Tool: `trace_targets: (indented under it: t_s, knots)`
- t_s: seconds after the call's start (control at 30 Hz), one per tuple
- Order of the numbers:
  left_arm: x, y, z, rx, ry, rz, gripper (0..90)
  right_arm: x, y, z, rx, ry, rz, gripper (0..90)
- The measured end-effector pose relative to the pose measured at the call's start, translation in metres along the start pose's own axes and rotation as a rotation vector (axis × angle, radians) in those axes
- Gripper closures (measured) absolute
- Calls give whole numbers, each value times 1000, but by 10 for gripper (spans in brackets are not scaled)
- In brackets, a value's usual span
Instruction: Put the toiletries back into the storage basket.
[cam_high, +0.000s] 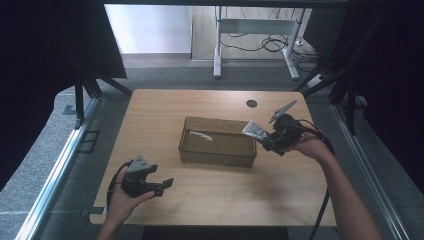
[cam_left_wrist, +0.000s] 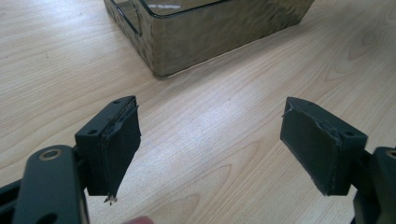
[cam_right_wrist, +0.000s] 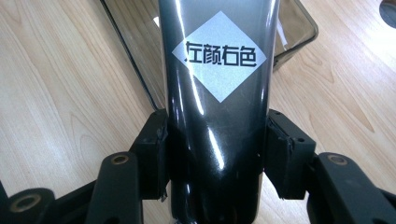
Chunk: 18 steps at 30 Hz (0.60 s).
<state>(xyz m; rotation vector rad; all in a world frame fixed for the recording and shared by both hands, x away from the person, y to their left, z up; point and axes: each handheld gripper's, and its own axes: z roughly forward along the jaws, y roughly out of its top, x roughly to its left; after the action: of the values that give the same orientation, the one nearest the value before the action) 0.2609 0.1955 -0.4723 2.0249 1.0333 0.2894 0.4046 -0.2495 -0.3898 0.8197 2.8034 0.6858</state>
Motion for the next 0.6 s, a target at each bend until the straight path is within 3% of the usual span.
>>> trace_targets:
  t_s: [0.6]
  knots:
    - [1,0,0,-2,0,-1,204,-3,22,7,8,29,-53,473]
